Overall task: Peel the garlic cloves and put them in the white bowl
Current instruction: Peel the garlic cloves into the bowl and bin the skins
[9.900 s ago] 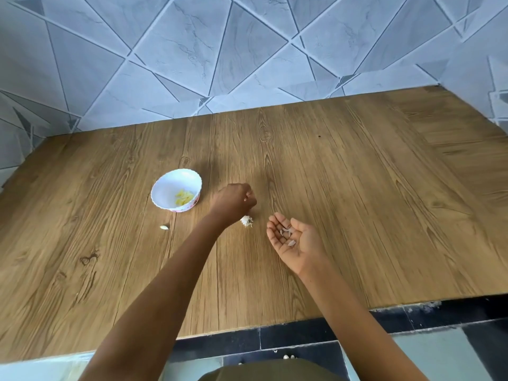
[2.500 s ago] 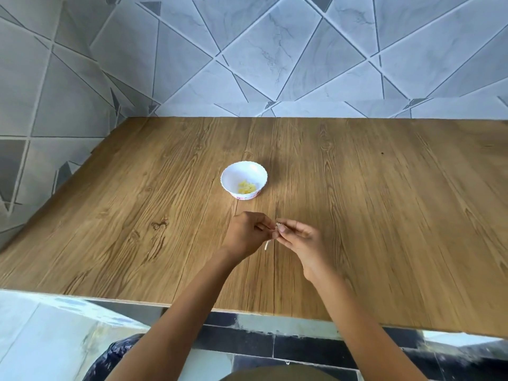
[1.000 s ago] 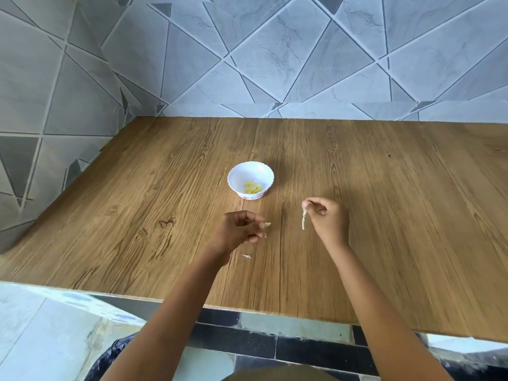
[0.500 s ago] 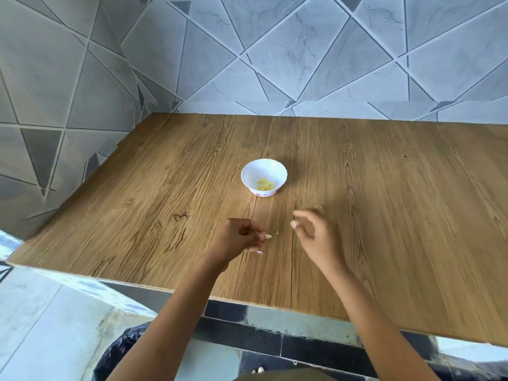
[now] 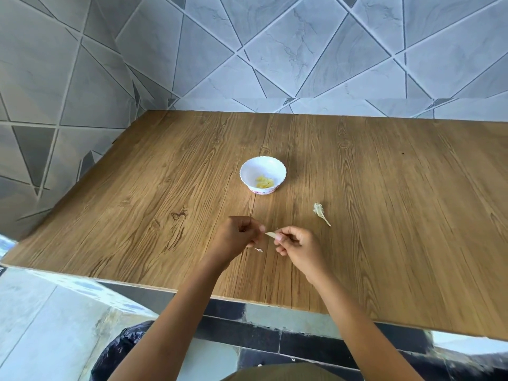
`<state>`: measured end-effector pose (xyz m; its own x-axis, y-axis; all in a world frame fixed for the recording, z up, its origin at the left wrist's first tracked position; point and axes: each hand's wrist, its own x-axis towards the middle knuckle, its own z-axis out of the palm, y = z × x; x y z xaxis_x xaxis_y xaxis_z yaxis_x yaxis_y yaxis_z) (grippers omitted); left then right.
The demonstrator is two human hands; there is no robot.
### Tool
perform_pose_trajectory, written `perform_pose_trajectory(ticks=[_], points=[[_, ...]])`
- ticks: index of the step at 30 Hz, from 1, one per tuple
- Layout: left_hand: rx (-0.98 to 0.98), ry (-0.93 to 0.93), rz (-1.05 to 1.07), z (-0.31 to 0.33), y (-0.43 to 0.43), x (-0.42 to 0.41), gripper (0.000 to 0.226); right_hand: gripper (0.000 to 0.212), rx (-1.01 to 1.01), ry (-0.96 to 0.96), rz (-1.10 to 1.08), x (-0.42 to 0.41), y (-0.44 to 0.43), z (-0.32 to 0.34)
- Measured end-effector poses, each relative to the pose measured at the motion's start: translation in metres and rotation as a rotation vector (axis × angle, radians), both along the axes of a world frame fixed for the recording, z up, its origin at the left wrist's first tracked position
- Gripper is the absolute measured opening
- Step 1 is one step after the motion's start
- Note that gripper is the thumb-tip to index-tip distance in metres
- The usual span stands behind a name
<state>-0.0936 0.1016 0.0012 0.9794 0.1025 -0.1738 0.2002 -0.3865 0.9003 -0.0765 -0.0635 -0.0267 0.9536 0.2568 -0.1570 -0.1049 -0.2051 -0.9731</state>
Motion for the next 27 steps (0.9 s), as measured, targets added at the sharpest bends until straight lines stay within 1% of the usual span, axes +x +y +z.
perform_pose_trajectory(ticks=[2,3,4,6,9,11,14,17,20,21,22,23,24,26,27], points=[[0.328,-0.109,0.001,-0.003,0.006,0.003,0.030,0.011,-0.001,-0.011,-0.024,0.001,-0.004,0.000],[0.427,-0.167,0.002,-0.004,0.008,0.004,0.027,0.011,0.000,-0.017,-0.031,0.001,-0.006,0.000],[0.470,-0.213,-0.004,-0.003,0.008,0.005,0.019,0.011,0.009,-0.021,-0.037,0.002,-0.009,0.000],[0.524,-0.242,-0.023,-0.002,0.004,0.003,0.008,0.012,0.025,-0.030,-0.047,0.002,-0.010,0.002],[0.586,-0.227,-0.033,-0.003,-0.001,0.001,0.013,0.011,0.028,-0.032,-0.053,0.000,-0.010,0.003],[0.529,-0.262,-0.054,-0.004,-0.001,0.003,0.011,0.010,0.040,-0.023,-0.056,0.000,-0.009,0.003],[0.422,-0.295,-0.072,-0.002,-0.003,0.004,0.018,0.009,0.070,-0.015,-0.051,-0.001,-0.008,0.004],[0.240,-0.217,-0.125,0.005,-0.006,0.002,0.015,0.005,0.117,0.003,-0.036,-0.002,-0.007,0.006],[0.046,-0.095,-0.149,0.011,-0.008,0.001,0.011,0.007,0.152,0.036,-0.008,-0.003,-0.006,0.007],[-0.002,-0.072,-0.139,0.012,-0.007,0.001,0.008,0.008,0.136,0.032,0.007,-0.004,-0.006,0.006],[-0.029,-0.061,-0.118,0.013,-0.006,0.001,0.006,0.010,0.080,-0.008,0.023,-0.005,-0.008,0.004],[-0.021,-0.060,-0.092,0.013,-0.004,0.001,0.005,0.014,-0.042,-0.100,0.033,-0.006,-0.011,0.000],[0.029,-0.074,-0.072,0.012,-0.002,0.002,0.006,0.019,-0.205,-0.237,0.034,-0.006,-0.015,-0.005],[0.200,-0.095,-0.082,0.008,0.002,0.004,0.007,0.031,-0.520,-0.532,0.010,-0.010,-0.024,-0.016],[0.285,-0.093,-0.100,0.006,0.001,0.004,0.006,0.035,-0.632,-0.618,0.008,-0.012,-0.028,-0.022]])
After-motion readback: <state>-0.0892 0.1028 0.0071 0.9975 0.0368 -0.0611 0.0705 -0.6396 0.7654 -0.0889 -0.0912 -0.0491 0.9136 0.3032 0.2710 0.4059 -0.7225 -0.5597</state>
